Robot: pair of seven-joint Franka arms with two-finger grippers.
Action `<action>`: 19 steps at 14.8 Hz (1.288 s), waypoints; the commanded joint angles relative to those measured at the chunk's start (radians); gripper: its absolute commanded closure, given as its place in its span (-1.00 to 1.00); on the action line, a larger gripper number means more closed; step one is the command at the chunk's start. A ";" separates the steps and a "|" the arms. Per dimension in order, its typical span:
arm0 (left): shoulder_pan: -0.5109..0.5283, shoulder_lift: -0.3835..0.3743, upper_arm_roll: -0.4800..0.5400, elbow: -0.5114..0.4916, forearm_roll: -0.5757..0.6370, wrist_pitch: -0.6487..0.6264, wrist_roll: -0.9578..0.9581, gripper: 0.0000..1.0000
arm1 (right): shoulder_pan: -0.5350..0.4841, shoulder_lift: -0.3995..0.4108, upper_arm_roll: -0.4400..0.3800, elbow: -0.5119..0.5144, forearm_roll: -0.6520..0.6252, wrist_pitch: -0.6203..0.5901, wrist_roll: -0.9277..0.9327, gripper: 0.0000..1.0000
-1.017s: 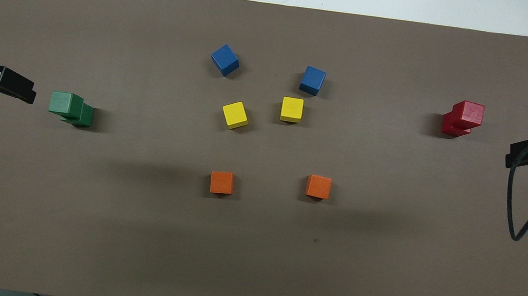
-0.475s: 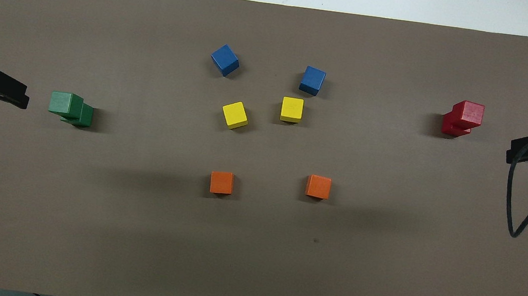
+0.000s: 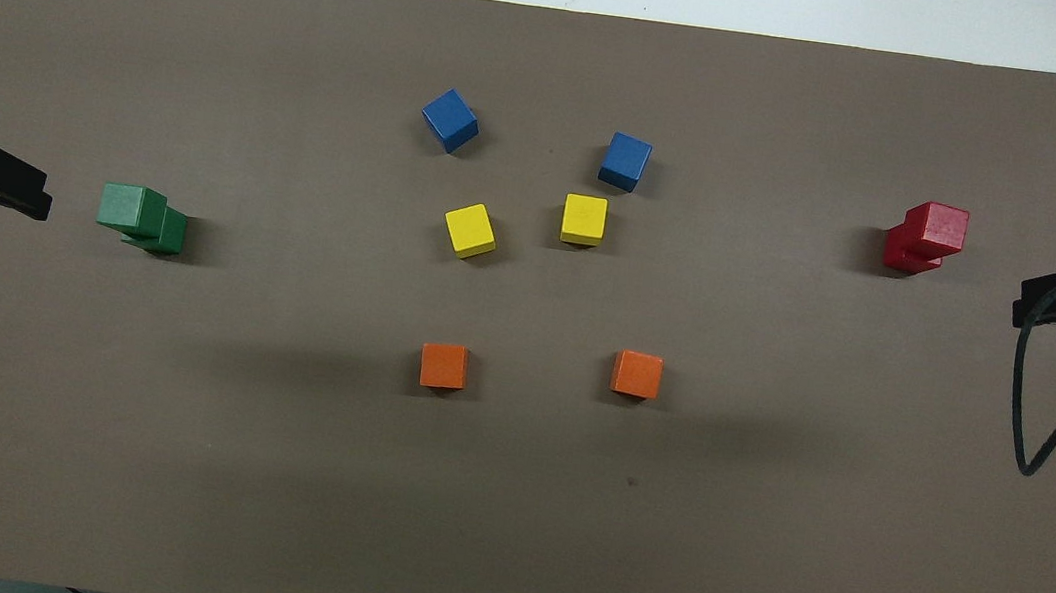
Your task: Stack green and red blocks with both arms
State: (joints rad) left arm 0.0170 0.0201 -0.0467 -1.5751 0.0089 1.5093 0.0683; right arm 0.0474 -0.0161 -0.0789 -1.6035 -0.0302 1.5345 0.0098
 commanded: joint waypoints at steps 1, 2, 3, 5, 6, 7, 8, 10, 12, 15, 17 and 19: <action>0.003 -0.040 -0.004 -0.025 0.011 -0.015 -0.015 -1.00 | 0.000 -0.016 0.001 -0.019 -0.014 0.016 -0.025 -1.00; 0.003 -0.034 -0.004 -0.013 0.014 -0.014 -0.005 -1.00 | 0.000 -0.016 0.001 -0.019 -0.014 0.016 -0.024 -1.00; 0.003 -0.025 -0.012 0.006 0.020 -0.015 -0.007 -1.00 | 0.000 -0.016 0.001 -0.018 -0.014 0.016 -0.024 -1.00; 0.003 -0.022 -0.041 0.055 0.029 -0.038 -0.007 -1.00 | 0.000 -0.016 0.001 -0.018 -0.014 0.016 -0.024 -1.00; 0.003 -0.022 -0.047 0.052 0.034 -0.029 -0.007 -1.00 | 0.000 -0.016 -0.001 -0.018 -0.014 0.016 -0.024 -1.00; 0.003 -0.023 -0.064 0.043 0.032 -0.020 -0.008 -1.00 | 0.000 -0.016 0.001 -0.018 -0.014 0.016 -0.024 -1.00; 0.003 -0.025 -0.065 0.038 0.032 -0.020 -0.008 -1.00 | 0.000 -0.016 0.001 -0.018 -0.014 0.016 -0.024 -1.00; 0.003 -0.026 -0.064 0.029 0.031 -0.008 -0.011 -1.00 | 0.000 -0.016 0.001 -0.018 -0.014 0.016 -0.024 -1.00; 0.003 -0.032 -0.058 0.009 0.031 0.017 -0.012 -1.00 | 0.000 -0.016 -0.001 -0.018 -0.014 0.016 -0.024 -1.00; 0.003 -0.032 -0.056 0.007 0.031 0.025 -0.015 -1.00 | 0.000 -0.016 -0.001 -0.016 -0.014 0.015 -0.024 -1.00; 0.003 -0.031 -0.056 0.009 0.031 0.031 -0.016 -1.00 | 0.000 -0.016 -0.001 -0.015 -0.014 0.015 -0.024 -1.00; 0.003 -0.031 -0.050 0.009 0.031 0.032 -0.016 -1.00 | 0.002 -0.015 -0.001 -0.015 -0.014 0.015 -0.024 -1.00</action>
State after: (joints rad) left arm 0.0188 0.0019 -0.1014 -1.5452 0.0214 1.5173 0.0646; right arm 0.0476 -0.0161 -0.0789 -1.6034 -0.0310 1.5345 0.0099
